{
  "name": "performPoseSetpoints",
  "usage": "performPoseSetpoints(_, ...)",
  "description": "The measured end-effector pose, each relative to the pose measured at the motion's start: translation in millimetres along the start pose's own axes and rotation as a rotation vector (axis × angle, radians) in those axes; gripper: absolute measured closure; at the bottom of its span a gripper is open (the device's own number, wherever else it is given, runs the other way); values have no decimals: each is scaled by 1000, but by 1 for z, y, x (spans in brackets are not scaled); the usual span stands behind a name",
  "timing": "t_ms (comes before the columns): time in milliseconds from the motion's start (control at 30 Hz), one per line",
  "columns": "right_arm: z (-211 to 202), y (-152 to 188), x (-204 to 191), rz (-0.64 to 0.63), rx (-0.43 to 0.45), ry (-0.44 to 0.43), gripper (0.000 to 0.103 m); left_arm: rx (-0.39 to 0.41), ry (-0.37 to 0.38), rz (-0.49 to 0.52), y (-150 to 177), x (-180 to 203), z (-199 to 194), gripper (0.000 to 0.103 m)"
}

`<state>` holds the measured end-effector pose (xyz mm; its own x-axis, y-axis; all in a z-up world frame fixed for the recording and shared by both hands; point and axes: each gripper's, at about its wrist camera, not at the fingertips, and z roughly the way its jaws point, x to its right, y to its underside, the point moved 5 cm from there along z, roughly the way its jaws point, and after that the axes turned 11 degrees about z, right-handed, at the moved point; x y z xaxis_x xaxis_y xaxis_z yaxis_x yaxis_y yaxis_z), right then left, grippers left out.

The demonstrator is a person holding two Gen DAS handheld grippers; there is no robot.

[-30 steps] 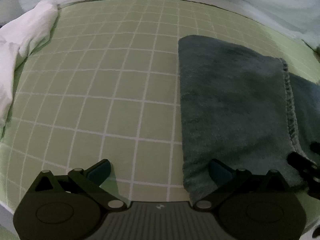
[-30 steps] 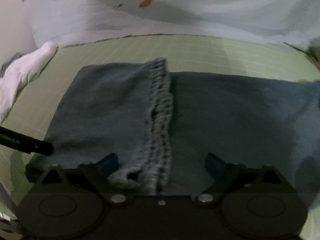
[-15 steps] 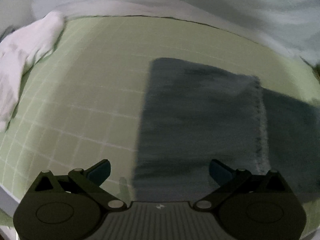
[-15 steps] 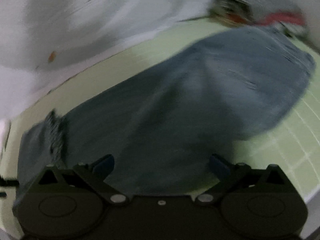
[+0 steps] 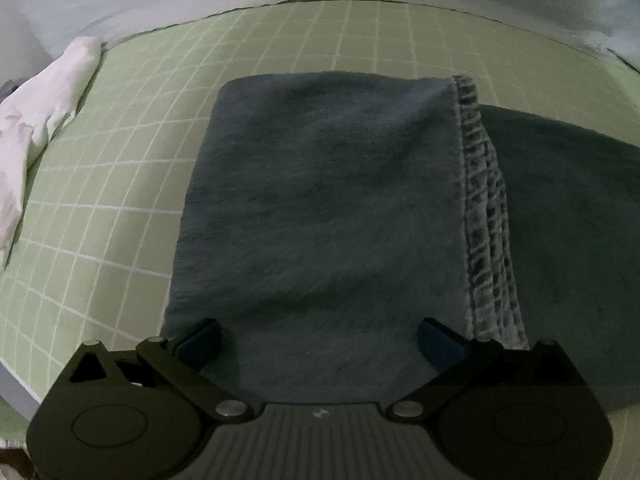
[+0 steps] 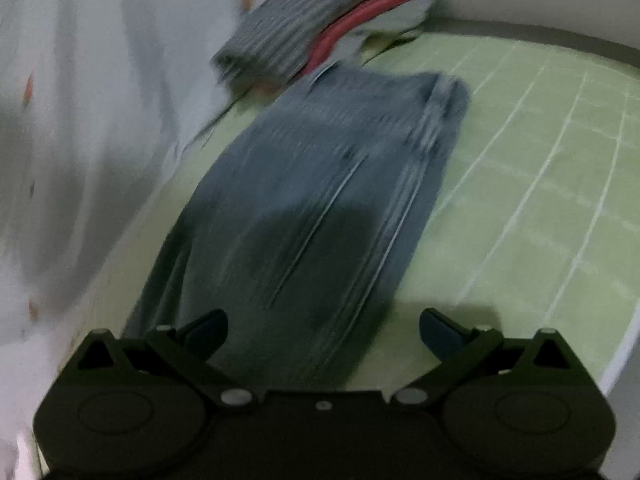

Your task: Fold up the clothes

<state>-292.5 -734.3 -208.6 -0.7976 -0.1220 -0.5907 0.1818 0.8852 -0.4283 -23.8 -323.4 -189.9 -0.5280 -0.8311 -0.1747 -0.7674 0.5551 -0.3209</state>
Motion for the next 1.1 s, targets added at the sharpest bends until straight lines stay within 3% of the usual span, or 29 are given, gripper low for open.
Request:
performPoseSetpoints(267, 42, -78, 21, 11, 125, 45, 0, -27, -23, -62, -2, 1, -2, 0)
performPoseSetpoints(400, 65, -105, 15, 35, 98, 58, 4, -31, -57, -77, -3, 6, -3, 0)
performPoseSetpoints(467, 68, -117, 13, 41, 88, 58, 53, -36, -66, -81, -3, 7, -4, 0)
performPoseSetpoints(500, 65, -123, 14, 58, 99, 49, 88, -40, -64, -87, -3, 8, -6, 0)
performPoseSetpoints(567, 48, -143, 18, 114, 154, -16, 90, -53, -51, -97, -3, 8, -7, 0)
performPoseSetpoints(633, 39, -156, 19, 85, 163, -41, 90, -65, -33, -103, -4, 8, -6, 0)
performPoseSetpoints(700, 47, -155, 20, -38, 145, 7, 90, -69, -28, -91, -7, 10, -5, 0)
performPoseSetpoints(767, 62, -146, 26, -104, 90, 78, 81, -73, -29, -86, -8, 12, -6, 0)
performPoseSetpoints(833, 63, -143, 32, -82, 101, 85, 55, -76, -31, -100, -7, 12, -7, 0)
performPoseSetpoints(867, 63, -143, 34, -66, 111, 84, 48, -77, -37, -104, -7, 13, -7, 0)
performPoseSetpoints(933, 63, -141, 42, 7, 111, 45, 22, -75, -54, -110, -7, 15, -8, 0)
performPoseSetpoints(1100, 66, -140, 52, 174, 120, -113, 6, -64, -94, -119, -5, 18, -10, 0)
